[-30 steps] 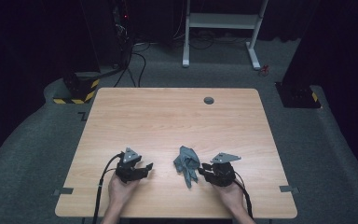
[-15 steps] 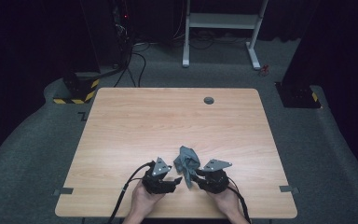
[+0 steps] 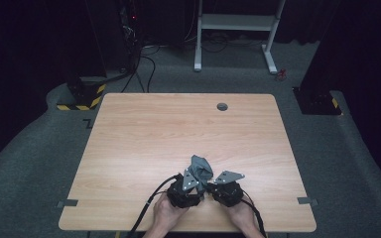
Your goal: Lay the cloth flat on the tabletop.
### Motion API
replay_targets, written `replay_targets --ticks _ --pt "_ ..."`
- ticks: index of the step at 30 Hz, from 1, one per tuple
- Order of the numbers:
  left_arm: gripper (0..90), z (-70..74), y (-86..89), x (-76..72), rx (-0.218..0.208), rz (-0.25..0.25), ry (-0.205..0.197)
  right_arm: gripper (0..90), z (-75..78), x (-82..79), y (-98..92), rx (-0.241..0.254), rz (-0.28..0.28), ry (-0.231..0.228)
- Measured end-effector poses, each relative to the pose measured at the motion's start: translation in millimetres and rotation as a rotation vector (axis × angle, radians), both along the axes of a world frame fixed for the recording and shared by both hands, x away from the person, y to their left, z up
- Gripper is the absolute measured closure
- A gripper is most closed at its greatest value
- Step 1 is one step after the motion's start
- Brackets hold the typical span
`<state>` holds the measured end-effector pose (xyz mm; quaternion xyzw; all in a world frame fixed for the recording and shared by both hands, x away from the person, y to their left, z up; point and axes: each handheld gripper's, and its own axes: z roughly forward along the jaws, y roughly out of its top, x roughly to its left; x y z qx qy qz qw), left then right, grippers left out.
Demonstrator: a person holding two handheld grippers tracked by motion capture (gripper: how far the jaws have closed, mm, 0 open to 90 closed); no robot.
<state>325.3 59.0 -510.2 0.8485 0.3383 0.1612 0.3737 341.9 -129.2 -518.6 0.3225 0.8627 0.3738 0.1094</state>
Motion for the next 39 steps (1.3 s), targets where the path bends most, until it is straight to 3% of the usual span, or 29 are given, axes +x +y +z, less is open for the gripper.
replay_targets --ticks 2,3,8,10,16,19,23,28,34,35,39 --pt "56.4 -0.6 -0.8 0.8 0.019 0.000 -0.007 87.6 -0.1 0.4 -0.4 0.000 -0.002 -0.002" --pt "63.2 -1.6 -1.3 1.4 0.037 -0.005 -0.003 88.7 -0.4 1.2 -1.0 0.003 -0.005 -0.002" --pt "83.9 -1.7 1.4 2.8 0.042 -0.007 -0.002 89.1 0.0 1.5 -1.8 0.000 -0.003 -0.006" --pt "87.7 -0.6 3.5 3.0 0.046 -0.006 -0.005 89.3 0.9 2.0 -3.8 0.006 -0.008 -0.011" --pt "88.8 3.6 17.1 3.5 0.049 0.017 -0.019 89.3 5.2 4.1 -12.5 0.023 -0.035 -0.014" --pt "88.8 8.5 35.5 4.4 0.033 0.056 -0.024 89.4 8.1 6.2 -23.8 0.036 -0.064 -0.015" --pt "88.7 11.6 50.0 5.2 0.043 0.085 -0.034 89.5 9.7 7.0 -32.9 0.039 -0.088 -0.017" --pt "88.7 10.8 70.7 10.0 0.042 0.143 -0.016 89.5 9.6 9.0 -51.2 0.033 -0.146 -0.015" --pt "88.0 5.5 72.0 12.3 0.062 0.144 0.010 89.2 6.4 11.0 -56.7 0.009 -0.151 0.006" --pt "86.3 5.5 72.0 12.3 0.062 0.144 0.010 88.2 5.9 10.9 -54.6 -0.002 -0.146 0.018" --pt "70.0 -0.6 70.1 10.9 0.041 0.144 0.018 78.4 9.9 9.2 -49.5 0.020 -0.121 -0.014"
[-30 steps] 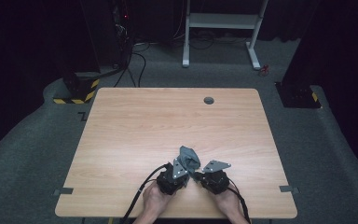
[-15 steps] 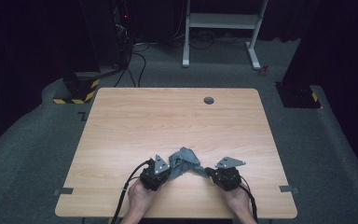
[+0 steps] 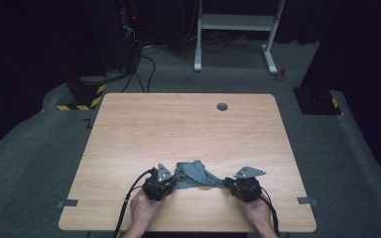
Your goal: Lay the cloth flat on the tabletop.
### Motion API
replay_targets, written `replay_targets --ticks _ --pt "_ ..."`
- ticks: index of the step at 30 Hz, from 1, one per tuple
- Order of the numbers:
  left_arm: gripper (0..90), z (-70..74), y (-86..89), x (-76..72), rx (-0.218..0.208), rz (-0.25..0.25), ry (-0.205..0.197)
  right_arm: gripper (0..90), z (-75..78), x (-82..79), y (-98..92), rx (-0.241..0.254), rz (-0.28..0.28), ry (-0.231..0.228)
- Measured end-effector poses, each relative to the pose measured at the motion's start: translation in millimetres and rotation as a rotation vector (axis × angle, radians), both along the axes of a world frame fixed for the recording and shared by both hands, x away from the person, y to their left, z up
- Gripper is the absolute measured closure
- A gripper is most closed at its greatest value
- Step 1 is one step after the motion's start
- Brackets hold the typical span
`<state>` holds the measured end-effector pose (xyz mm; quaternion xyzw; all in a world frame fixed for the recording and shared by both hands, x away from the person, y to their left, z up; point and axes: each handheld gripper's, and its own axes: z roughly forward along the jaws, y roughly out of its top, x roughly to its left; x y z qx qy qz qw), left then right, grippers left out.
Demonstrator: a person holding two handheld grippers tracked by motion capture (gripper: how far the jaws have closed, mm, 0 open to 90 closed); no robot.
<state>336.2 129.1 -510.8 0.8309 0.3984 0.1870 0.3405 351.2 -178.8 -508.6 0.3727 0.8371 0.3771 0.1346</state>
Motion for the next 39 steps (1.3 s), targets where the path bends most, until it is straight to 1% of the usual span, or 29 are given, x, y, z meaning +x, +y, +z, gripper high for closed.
replay_targets --ticks 1,2,3,4,5,6,7,8,9,10,11,12,13,14,15,17,18,19,20,21,22,23,26,32,34,35,37,38,39 --pt "70.0 -1.2 -0.1 -0.3 -0.004 0.003 -0.002 76.4 3.8 -1.1 2.9 0.010 0.008 -0.015" --pt "61.6 -3.2 0.2 -0.4 -0.022 0.009 -0.003 71.7 12.6 -1.7 11.3 0.021 0.044 -0.049" --pt "58.7 -4.1 0.3 -0.2 -0.031 0.009 -0.005 69.9 16.9 -1.6 17.4 0.031 0.065 -0.052" --pt "55.6 -4.1 0.3 -0.2 -0.031 0.009 -0.005 68.8 20.9 -1.1 23.7 0.035 0.092 -0.058" --pt "55.6 -4.6 0.6 0.3 -0.028 0.010 -0.011 68.8 20.9 -1.1 23.7 0.035 0.092 -0.058" --pt "52.9 -5.3 0.6 0.7 -0.023 0.012 -0.012 67.7 24.1 -0.2 30.6 0.036 0.115 -0.064" --pt "48.8 -6.9 0.7 1.2 -0.017 0.019 -0.015 65.9 28.0 3.6 45.5 0.020 0.153 -0.070" --pt "47.8 -7.9 0.7 1.2 -0.021 0.022 -0.013 64.9 28.4 5.8 53.1 0.008 0.165 -0.074" --pt "47.2 -7.9 0.7 1.2 -0.021 0.022 -0.013 64.9 28.4 5.8 53.1 0.008 0.165 -0.074" --pt "46.3 -8.9 0.6 1.1 -0.026 0.025 -0.014 62.2 26.5 11.1 67.3 -0.017 0.181 -0.075" --pt "46.3 -10.1 0.4 1.0 -0.030 0.028 -0.015 62.2 26.5 11.1 67.3 -0.017 0.181 -0.075" --pt "45.1 -12.2 1.2 0.7 -0.045 0.034 -0.025 58.5 21.8 17.0 79.5 -0.044 0.188 -0.068" --pt "44.1 -13.3 2.7 1.0 -0.042 0.038 -0.038 55.0 18.7 19.5 84.5 -0.057 0.185 -0.073" --pt "43.2 -15.7 2.7 0.6 -0.077 0.046 -0.031 53.2 15.6 21.8 88.7 -0.082 0.176 -0.084" --pt "42.5 -15.6 3.3 1.0 -0.082 0.049 -0.026 52.6 12.7 23.7 91.9 -0.100 0.170 -0.090" --pt "41.5 -15.7 2.9 1.0 -0.078 0.053 -0.027 52.7 10.5 25.4 94.1 -0.106 0.165 -0.084" --pt "40.6 -15.7 2.7 1.3 -0.077 0.055 -0.026 62.0 7.8 27.4 96.2 -0.121 0.164 -0.082" --pt "40.2 -15.7 2.7 1.3 -0.077 0.055 -0.026 62.0 7.8 27.4 96.2 -0.121 0.164 -0.082" --pt "40.1 -15.6 3.1 1.7 -0.073 0.052 -0.029 76.5 7.5 28.3 95.6 -0.133 0.165 -0.086" --pt "40.0 -15.6 3.0 1.7 -0.074 0.053 -0.029 82.6 8.2 29.8 93.7 -0.120 0.167 -0.073" --pt "40.0 -15.6 3.0 1.7 -0.074 0.053 -0.029 82.6 8.2 29.8 93.7 -0.120 0.167 -0.073" --pt "40.0 -15.6 3.0 1.7 -0.073 0.053 -0.029 90.0 11.3 31.6 88.9 -0.103 0.157 -0.072" --pt "40.0 -15.7 2.8 1.5 -0.076 0.054 -0.027 90.0 18.9 35.4 81.2 -0.077 0.138 -0.079" --pt "40.0 -15.7 2.9 1.6 -0.075 0.053 -0.028 90.0 28.1 44.4 70.1 -0.058 0.107 -0.070" --pt "40.0 -15.7 2.8 1.5 -0.076 0.054 -0.027 80.6 26.2 40.6 72.4 -0.036 0.140 -0.069" --pt "40.0 -15.7 2.8 1.5 -0.076 0.054 -0.027 80.6 26.2 40.6 72.4 -0.036 0.140 -0.069" --pt "40.0 -15.7 2.9 1.5 -0.075 0.053 -0.028 74.1 20.8 30.3 84.0 -0.042 0.201 -0.077" --pt "40.0 -15.7 2.9 1.5 -0.075 0.053 -0.028 74.1 20.8 30.3 84.0 -0.042 0.201 -0.077" --pt "40.0 -15.7 2.8 1.5 -0.076 0.054 -0.027 69.6 17.3 26.9 91.8 -0.040 0.223 -0.080"
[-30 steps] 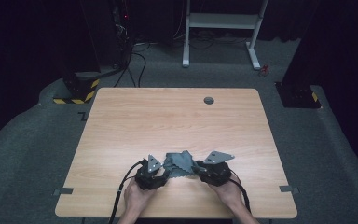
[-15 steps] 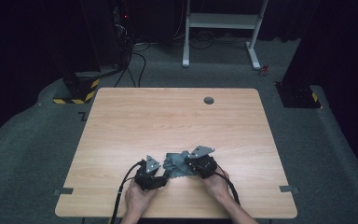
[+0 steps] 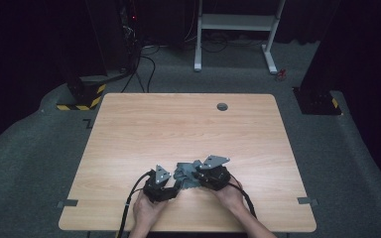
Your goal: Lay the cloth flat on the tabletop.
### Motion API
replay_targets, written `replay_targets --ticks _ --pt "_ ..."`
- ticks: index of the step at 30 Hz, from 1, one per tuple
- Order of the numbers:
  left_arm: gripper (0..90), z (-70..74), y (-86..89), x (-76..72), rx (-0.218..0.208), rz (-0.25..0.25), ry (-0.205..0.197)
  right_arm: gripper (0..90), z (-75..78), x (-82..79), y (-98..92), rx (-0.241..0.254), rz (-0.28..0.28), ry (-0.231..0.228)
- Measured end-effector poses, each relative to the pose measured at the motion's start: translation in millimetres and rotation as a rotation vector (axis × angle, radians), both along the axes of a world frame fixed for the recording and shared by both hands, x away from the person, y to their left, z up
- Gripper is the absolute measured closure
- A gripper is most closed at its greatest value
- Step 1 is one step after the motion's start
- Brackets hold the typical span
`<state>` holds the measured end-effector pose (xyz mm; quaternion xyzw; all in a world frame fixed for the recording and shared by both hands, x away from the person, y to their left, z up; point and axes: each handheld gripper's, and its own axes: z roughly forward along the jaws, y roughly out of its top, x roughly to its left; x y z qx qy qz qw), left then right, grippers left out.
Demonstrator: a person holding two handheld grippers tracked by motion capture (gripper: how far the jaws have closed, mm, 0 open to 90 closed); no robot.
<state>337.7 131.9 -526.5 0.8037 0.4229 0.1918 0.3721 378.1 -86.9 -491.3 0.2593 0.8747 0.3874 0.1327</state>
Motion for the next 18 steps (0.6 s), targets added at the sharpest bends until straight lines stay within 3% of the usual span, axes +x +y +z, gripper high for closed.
replay_targets --ticks 6,9,10,12,13,14,18 --pt "40.0 0.1 0.2 0.1 0.003 -0.001 -0.002 57.3 -4.3 1.4 19.0 0.007 0.018 -0.013" --pt "40.0 0.1 0.2 0.1 0.003 -0.001 -0.002 56.3 -6.6 4.1 23.9 -0.005 0.025 -0.003" --pt "40.0 0.1 0.1 0.1 0.002 -0.001 -0.001 59.6 -8.0 5.1 25.5 -0.019 0.018 -0.006" --pt "39.9 0.1 0.2 0.1 0.003 -0.001 -0.002 81.0 -10.3 8.3 25.8 -0.058 -0.014 -0.012" --pt "39.9 0.0 0.1 0.1 0.001 -0.001 -0.001 81.0 -10.3 8.3 25.8 -0.058 -0.014 -0.012" --pt "39.9 0.1 0.1 0.1 0.002 0.000 -0.001 87.6 -8.6 10.3 21.8 -0.049 -0.026 -0.008" --pt "39.8 0.1 0.2 0.1 0.003 -0.001 -0.002 88.5 -0.4 13.9 12.7 -0.030 -0.047 -0.021"
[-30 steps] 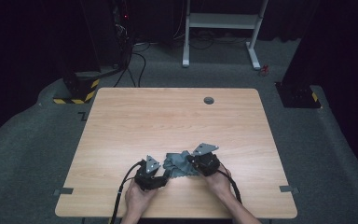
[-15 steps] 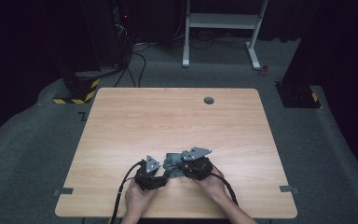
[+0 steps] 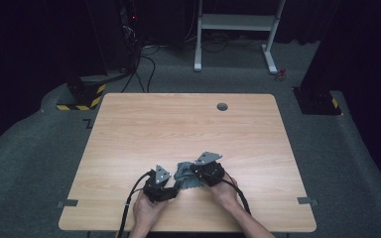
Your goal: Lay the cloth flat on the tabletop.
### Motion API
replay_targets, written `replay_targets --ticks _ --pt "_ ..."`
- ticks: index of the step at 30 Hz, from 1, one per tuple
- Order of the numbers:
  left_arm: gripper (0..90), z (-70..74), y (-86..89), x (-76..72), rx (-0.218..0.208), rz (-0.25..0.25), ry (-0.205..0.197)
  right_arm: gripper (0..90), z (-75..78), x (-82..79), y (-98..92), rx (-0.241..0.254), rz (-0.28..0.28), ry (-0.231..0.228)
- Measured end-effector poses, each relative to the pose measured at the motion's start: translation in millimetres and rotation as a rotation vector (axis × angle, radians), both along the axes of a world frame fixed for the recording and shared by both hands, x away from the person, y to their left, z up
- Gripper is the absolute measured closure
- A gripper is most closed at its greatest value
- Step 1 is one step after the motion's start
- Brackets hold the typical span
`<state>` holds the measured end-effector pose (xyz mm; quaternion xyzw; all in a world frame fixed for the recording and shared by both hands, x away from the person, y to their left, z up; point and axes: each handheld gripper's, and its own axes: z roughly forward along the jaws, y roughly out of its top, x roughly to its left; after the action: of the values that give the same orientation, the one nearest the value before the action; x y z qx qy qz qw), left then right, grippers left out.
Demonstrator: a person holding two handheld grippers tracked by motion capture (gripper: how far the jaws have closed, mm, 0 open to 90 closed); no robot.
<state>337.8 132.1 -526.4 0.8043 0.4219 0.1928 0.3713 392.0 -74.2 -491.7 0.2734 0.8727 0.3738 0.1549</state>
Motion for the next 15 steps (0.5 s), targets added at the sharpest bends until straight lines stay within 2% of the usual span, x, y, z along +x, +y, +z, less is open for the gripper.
replay_targets --ticks 6,7,8,10,11,15 --pt "39.8 0.1 0.2 0.1 0.003 -0.001 -0.002 88.5 7.3 10.7 -14.7 0.031 -0.050 0.007" --pt "39.8 0.2 0.3 0.2 0.006 0.000 -0.004 88.5 7.4 17.5 -22.2 0.041 -0.082 0.017" --pt "39.8 0.1 0.2 0.1 0.003 -0.001 -0.002 88.5 7.4 17.5 -22.2 0.041 -0.082 0.017" --pt "39.8 0.1 0.2 0.1 0.005 0.000 -0.003 88.4 6.8 25.6 -30.6 0.053 -0.117 0.028" --pt "39.8 0.1 0.2 0.1 0.004 0.000 -0.003 88.4 6.3 33.2 -37.7 0.063 -0.152 0.039" --pt "39.7 0.1 0.3 0.2 0.006 -0.001 -0.004 88.4 -0.2 45.1 -46.2 0.064 -0.206 0.069"
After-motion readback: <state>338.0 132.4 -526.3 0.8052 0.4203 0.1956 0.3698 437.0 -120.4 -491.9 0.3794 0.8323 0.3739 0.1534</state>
